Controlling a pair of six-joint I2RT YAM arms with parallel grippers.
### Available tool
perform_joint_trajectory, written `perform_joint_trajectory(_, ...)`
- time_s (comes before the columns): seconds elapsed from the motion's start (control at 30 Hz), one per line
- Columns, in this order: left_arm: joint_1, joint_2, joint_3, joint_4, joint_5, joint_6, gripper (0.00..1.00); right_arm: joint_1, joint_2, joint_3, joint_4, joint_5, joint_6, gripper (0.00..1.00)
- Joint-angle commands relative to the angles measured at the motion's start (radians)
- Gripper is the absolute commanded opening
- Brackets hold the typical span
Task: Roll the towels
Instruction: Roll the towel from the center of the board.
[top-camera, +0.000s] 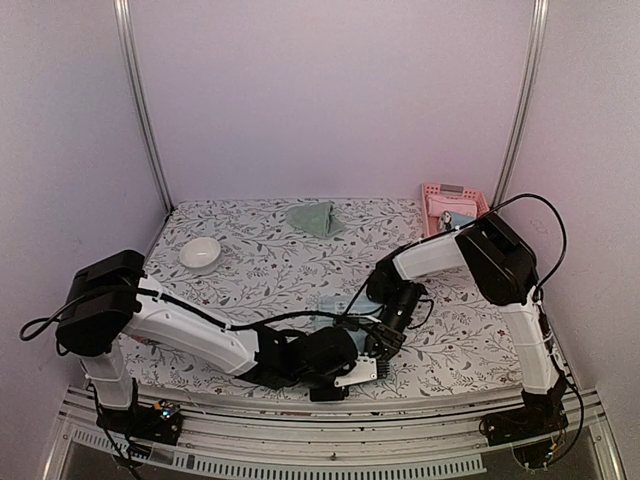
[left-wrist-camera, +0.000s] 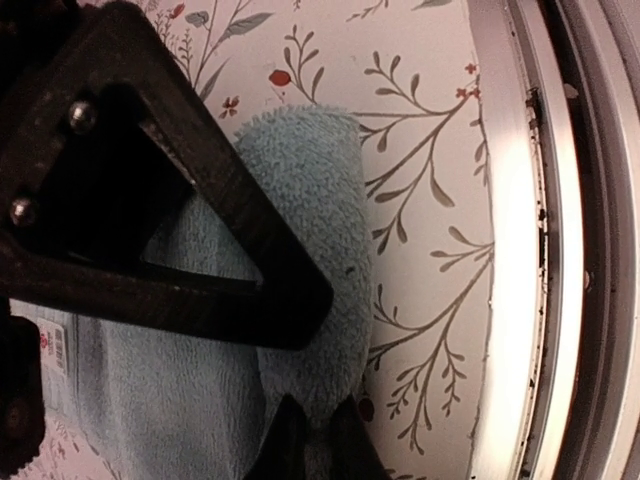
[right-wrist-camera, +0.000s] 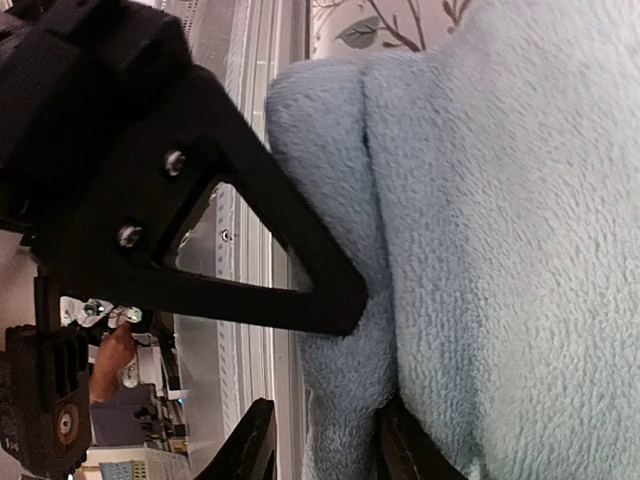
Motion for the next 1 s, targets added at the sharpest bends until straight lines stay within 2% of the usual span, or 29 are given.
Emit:
perform_joint_trajectory(0.0,0.004,0.010,0.037,-0.072,0.062,-0.034,0.00,-0.047,-0.152,0.023,-0.010,0.046,-0.058,0.37)
perform_joint_trajectory(0.1,0.038,0.016,0.101,-0.165,0.188,-0.097,0.00,-0.123,-0.263,0.026,0.030,0.102,0.007,0.40)
perform_joint_trajectory(0.27,0.125,0.062,0.210,-0.286,0.435,-0.180,0.00,-0.272,-0.497,-0.026,0.130,0.110,0.081,0.38)
perform_joint_trajectory(0.33,0.171,0.118,0.253,-0.315,0.582,-0.216,0.00,-0.324,-0.616,-0.095,0.191,0.046,0.076,0.37)
perform_joint_trajectory(0.5,0.288,0.242,0.358,-0.376,0.895,-0.333,0.00,-0.325,-0.936,-0.340,0.478,0.188,0.132,0.35)
perform_joint_trajectory(0.6,0.318,0.291,0.402,-0.399,0.983,-0.365,0.00,-0.269,-1.050,-0.450,0.543,0.304,0.114,0.35)
perform_joint_trajectory(0.77,0.364,0.364,0.425,-0.419,1.074,-0.439,0.00,-0.095,-1.113,-0.593,0.606,0.509,0.084,0.30)
perform_joint_trajectory(0.97,0.373,0.422,0.461,-0.473,1.075,-0.458,0.00,0.122,-1.072,-0.700,0.740,0.728,0.101,0.35)
